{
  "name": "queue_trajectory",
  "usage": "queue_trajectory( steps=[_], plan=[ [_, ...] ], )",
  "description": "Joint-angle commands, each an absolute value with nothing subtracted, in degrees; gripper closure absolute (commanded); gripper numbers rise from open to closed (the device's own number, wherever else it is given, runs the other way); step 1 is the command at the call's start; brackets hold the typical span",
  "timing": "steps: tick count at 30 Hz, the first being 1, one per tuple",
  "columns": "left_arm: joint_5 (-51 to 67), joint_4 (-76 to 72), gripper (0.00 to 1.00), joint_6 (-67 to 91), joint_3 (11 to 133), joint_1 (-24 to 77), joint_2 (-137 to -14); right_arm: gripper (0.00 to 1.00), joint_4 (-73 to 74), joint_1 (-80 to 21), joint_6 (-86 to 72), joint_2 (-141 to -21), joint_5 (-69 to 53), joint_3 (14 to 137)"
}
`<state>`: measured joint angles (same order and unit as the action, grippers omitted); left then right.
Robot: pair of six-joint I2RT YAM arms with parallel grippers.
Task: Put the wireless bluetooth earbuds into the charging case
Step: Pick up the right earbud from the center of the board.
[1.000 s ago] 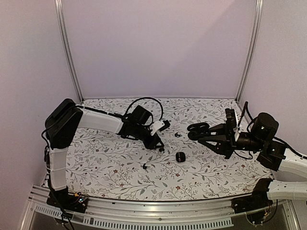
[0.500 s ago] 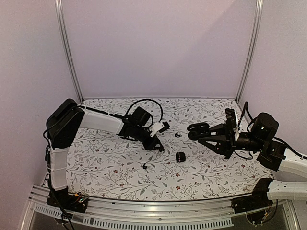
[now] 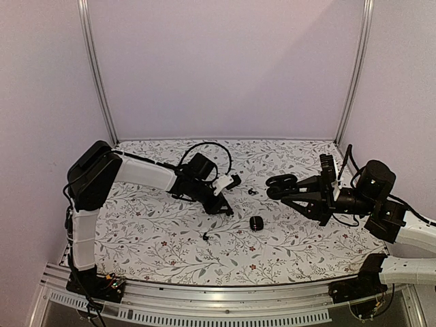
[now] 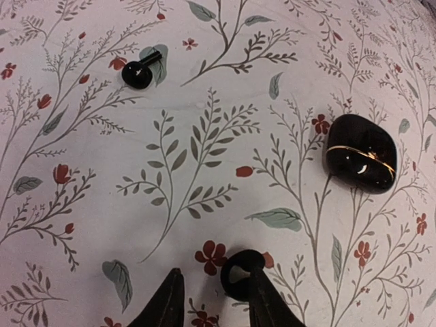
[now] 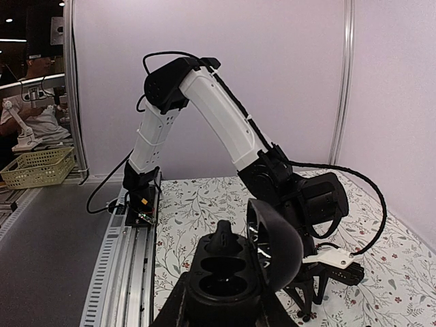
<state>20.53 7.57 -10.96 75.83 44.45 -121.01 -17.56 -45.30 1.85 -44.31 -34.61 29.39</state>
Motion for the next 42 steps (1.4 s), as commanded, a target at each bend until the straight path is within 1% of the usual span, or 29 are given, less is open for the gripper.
queue_trajectory(
  steps=[1, 15, 22, 25, 31, 32, 38, 42],
  plan=[
    [19.52, 9.76, 0.69, -12.04, 76.03, 45.39, -122.04, 0.88, -17.58, -45.05, 1.38, -44.03, -34.28, 29.18],
    [20.58, 9.91, 0.77, -11.65, 73.8, 46.19, -120.7, 0.88, -17.58, -45.04, 1.31, -43.8, -34.03, 29.19],
    [20.77, 10.02, 0.79, -11.4, 73.05, 46.65, -120.12, 0.88, -17.58, -45.06, 1.16, -43.6, -34.09, 29.18],
    [21.04, 9.98, 0.84, -11.34, 72.94, 46.68, -119.88, 0.88, -17.58, -45.05, 1.23, -43.62, -34.1, 29.19],
    [21.43, 9.88, 0.99, -11.0, 73.26, 46.72, -119.52, 0.88, -17.58, -45.08, 1.14, -43.59, -34.1, 29.09],
    [21.61, 9.64, 1.0, -10.9, 73.19, 46.63, -119.19, 0.88, -17.58, -45.06, 1.14, -43.66, -34.1, 29.09],
    [22.5, 7.26, 1.0, -10.19, 70.44, 46.37, -113.56, 0.88, -17.73, -45.07, 1.13, -43.86, -34.81, 28.92],
    [23.31, 4.46, 1.0, -10.21, 66.11, 45.84, -104.54, 0.88, -18.41, -45.04, 1.54, -44.18, -36.72, 29.01]
  ],
)
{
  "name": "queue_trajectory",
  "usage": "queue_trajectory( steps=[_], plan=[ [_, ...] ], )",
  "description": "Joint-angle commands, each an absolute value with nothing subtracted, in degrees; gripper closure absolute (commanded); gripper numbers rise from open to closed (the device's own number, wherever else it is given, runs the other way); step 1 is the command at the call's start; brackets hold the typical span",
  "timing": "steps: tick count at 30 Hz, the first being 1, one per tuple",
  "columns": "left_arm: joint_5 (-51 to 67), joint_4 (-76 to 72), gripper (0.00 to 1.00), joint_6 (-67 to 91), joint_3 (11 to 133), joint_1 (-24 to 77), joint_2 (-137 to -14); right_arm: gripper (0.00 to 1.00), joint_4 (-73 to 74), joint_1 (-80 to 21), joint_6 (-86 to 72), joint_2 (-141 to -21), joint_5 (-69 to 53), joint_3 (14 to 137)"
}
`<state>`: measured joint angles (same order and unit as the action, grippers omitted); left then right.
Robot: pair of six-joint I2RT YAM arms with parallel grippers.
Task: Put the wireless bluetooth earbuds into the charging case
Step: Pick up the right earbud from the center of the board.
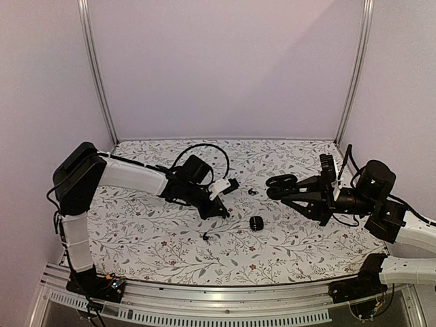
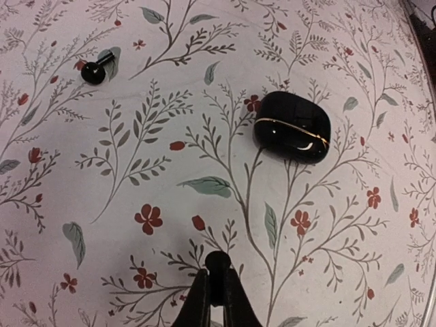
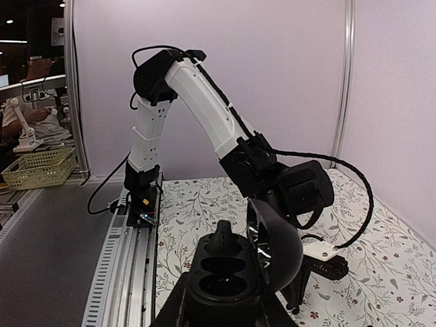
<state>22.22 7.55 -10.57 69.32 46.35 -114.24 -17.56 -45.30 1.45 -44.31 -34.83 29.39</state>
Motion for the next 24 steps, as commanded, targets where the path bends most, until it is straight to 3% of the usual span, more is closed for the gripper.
queue_trajectory(
  steps=[1, 6, 11, 17, 24],
  plan=[
    [23.89, 3.27, 1.0, -10.4, 64.72, 45.8, -101.1, 0.88, -18.57, -45.07, 1.64, -44.27, -37.46, 29.19],
    [26.92, -2.75, 1.0, -10.87, 58.48, 46.84, -82.4, 0.88, -18.84, -45.09, 2.94, -45.76, -42.63, 30.04],
    [22.57, 1.46, 1.0, -14.58, 58.68, 54.35, -70.4, 0.89, -19.73, -45.07, 4.9, -46.28, -46.55, 30.83],
    [20.01, 5.3, 1.0, -15.58, 64.2, 62.78, -67.87, 0.89, -18.85, -45.16, 7.47, -48.99, -49.59, 33.62],
    [14.33, 8.73, 1.0, -18.35, 73.42, 71.33, -73.72, 0.89, -15.73, -46.83, 10.84, -51.97, -48.63, 36.39]
  ],
)
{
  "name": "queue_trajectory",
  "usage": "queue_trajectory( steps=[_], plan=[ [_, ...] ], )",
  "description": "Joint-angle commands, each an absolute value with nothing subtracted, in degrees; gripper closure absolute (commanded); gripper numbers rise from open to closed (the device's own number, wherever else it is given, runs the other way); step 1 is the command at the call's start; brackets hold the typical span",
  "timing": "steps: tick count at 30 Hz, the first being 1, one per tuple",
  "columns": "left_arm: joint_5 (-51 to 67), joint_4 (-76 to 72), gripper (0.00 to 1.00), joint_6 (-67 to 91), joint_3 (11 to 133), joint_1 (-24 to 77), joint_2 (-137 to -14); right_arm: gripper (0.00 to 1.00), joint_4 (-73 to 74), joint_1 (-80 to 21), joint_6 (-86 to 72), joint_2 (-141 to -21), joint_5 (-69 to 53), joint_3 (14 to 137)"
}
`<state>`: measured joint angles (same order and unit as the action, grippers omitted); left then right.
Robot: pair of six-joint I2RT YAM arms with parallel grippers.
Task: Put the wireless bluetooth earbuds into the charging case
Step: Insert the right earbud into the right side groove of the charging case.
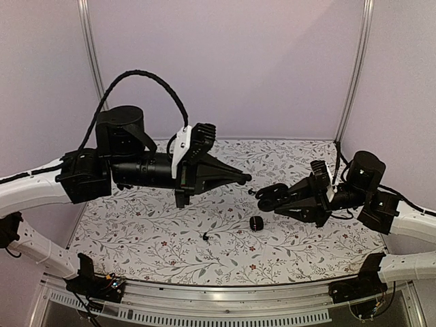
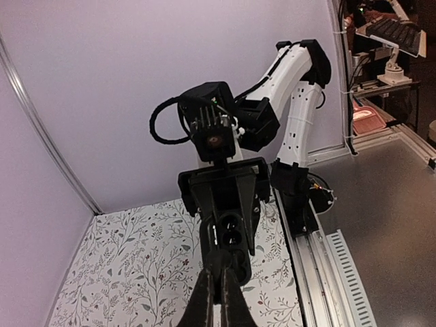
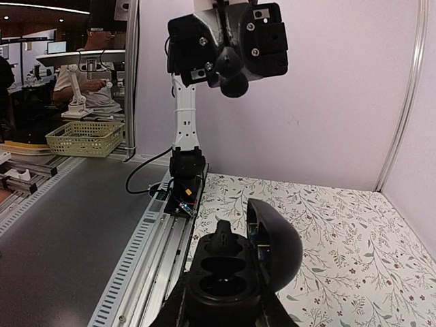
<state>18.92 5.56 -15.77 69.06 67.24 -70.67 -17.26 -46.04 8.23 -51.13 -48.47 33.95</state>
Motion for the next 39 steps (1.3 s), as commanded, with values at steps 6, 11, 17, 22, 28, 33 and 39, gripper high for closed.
queue_trajectory(
  steps=[6, 11, 17, 22, 28, 33, 39],
  plan=[
    [8.41, 10.99, 1.0, -19.91, 78.45, 75.31, -79.6, 0.89, -14.45, -47.02, 10.59, -53.45, -47.27, 37.53],
    [4.47, 13.0, 1.0, -21.43, 81.28, 77.18, -83.59, 0.89, -14.26, -47.11, 10.55, -53.22, -46.62, 37.27],
    [1.5, 14.67, 1.0, -22.17, 84.09, 77.75, -86.71, 0.89, -14.15, -47.2, 10.54, -53.17, -46.51, 37.27],
    [0.35, 16.33, 1.0, -22.24, 85.52, 77.7, -88.42, 0.89, -14.13, -47.28, 10.58, -53.34, -46.32, 37.27],
    [0.15, 18.0, 1.0, -22.28, 86.25, 77.81, -89.51, 0.89, -14.1, -47.29, 10.55, -53.17, -45.86, 37.27],
    [-1.53, 19.86, 1.0, -22.8, 87.52, 77.96, -91.14, 0.89, -14.14, -47.37, 10.55, -53.3, -45.83, 37.27],
    [-1.7, 22.72, 1.0, -22.84, 89.9, 77.97, -93.49, 0.89, -14.06, -47.44, 10.55, -53.27, -45.7, 37.2]
  ],
)
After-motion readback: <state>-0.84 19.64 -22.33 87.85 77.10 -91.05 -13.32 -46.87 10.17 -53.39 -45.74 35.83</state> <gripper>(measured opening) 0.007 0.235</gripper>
